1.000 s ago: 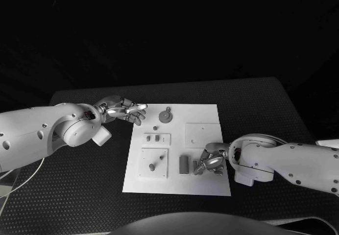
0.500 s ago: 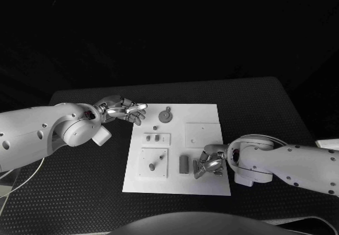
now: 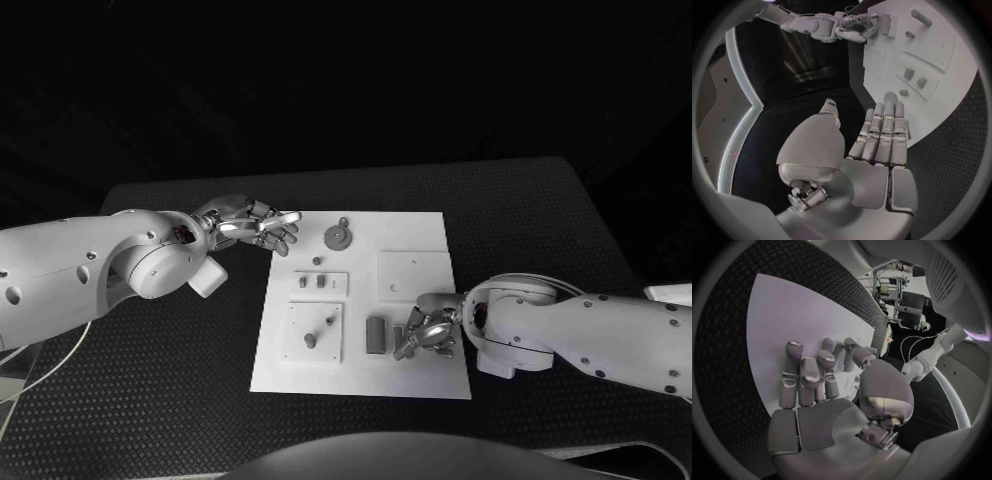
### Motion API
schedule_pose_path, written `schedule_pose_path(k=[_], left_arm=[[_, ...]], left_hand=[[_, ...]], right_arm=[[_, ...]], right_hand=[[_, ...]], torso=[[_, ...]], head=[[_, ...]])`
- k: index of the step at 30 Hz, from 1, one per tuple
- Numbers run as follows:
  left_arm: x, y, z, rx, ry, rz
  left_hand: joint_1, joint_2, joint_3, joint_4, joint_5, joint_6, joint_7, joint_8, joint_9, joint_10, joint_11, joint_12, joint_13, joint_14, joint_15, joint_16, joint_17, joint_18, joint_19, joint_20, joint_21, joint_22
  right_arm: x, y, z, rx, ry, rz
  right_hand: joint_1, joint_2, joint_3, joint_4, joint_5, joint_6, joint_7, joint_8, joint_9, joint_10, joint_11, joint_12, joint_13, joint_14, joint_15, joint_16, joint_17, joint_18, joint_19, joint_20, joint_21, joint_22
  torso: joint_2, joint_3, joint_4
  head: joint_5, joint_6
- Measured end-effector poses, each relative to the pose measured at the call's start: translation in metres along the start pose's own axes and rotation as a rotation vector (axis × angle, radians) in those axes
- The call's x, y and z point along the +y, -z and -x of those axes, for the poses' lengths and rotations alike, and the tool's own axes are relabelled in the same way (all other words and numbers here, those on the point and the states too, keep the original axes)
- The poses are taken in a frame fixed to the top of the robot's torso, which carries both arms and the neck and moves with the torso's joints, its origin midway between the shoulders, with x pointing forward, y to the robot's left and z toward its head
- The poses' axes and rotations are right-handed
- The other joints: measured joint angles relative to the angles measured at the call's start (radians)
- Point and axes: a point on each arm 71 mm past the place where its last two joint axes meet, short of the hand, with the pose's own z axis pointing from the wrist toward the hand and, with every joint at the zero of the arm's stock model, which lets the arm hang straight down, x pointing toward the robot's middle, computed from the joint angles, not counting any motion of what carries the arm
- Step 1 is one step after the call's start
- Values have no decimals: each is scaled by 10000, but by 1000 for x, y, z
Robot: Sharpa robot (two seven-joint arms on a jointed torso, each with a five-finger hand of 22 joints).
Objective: Assemble the parts on the task board
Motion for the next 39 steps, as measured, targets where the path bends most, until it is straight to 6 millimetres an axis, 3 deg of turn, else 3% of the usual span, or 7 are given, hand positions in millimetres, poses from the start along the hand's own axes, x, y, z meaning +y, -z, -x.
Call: schedule_pose_path(k=[4,6,11,25,31,35,39], left_arm=[[0,0,0,5,0,3],[0,0,0,9,0,5],[0,0,0,15,0,8],[0,0,0,24,-1,17],[1,0,1,-10,-2,30],[2,1,4,-92,-7,61],[3,1,8,-184,-16,82]], left_hand=[[0,0,0,0,0,0,0,0,0,0,0,0,0,0,0,0,6,0,0,0,0,-1],[0,0,0,0,0,0,0,0,0,0,0,0,0,0,0,0,9,0,0,0,0,-7],[39,39,0,0,0,0,0,0,0,0,0,0,-9,0,0,0,8,0,0,0,0,-8],[39,39,0,0,0,0,0,0,1,0,0,0,-7,0,0,0,7,-1,0,0,0,-7],[39,39,-6,-7,0,0,0,0,1,0,0,0,-7,0,0,0,6,-1,0,0,0,-7],[39,39,-54,-1,0,0,0,0,0,0,0,0,-6,0,0,0,18,-1,0,0,0,-7],[132,26,-55,0,0,0,0,0,-9,0,0,0,-6,0,0,0,18,0,0,0,0,-6]], right_arm=[[0,-1,0,1,6,-12],[0,-1,0,-6,28,-27],[0,-1,1,-2,50,-35],[-1,-2,1,41,64,-14],[-10,1,6,252,-189,-3],[-20,4,15,503,-532,-68],[-25,8,23,599,-653,-30]], right_hand=[[164,293,-90,-410,-2,7,-7,-36,-7,0,0,0,4,15,-17,0,0,0,0,0,0,0],[339,659,-123,-775,-1,54,-9,-41,-18,0,0,0,13,-3,-38,0,0,12,1,1,0,0],[405,984,-106,-1107,-1,99,-23,-41,-31,0,0,0,13,-17,-53,0,0,18,1,1,0,0],[559,1137,-136,-1189,-3,96,-22,-40,-30,-1,1,0,22,-19,-52,0,0,21,-34,38,0,0],[324,134,-383,-1055,-1,65,5,-97,-79,-5,-3,-12,21,-20,-51,0,-2,84,-71,74,1,0],[-127,-1178,226,202,-1,-157,48,-320,-169,-261,80,-116,34,-152,37,-90,-45,97,-128,126,-143,0],[-361,-1500,134,532,-1,-241,62,-354,-189,-358,114,-116,87,-169,53,-90,-39,95,-180,108,-144,0]], torso=[[0,0,0],[0,0,0],[0,-1,0],[-1,0,0],[-2,1,-1],[-7,5,0],[-8,11,-2]], head=[[6,-13],[10,-14],[11,-16],[12,3],[12,31],[35,80],[42,151]])
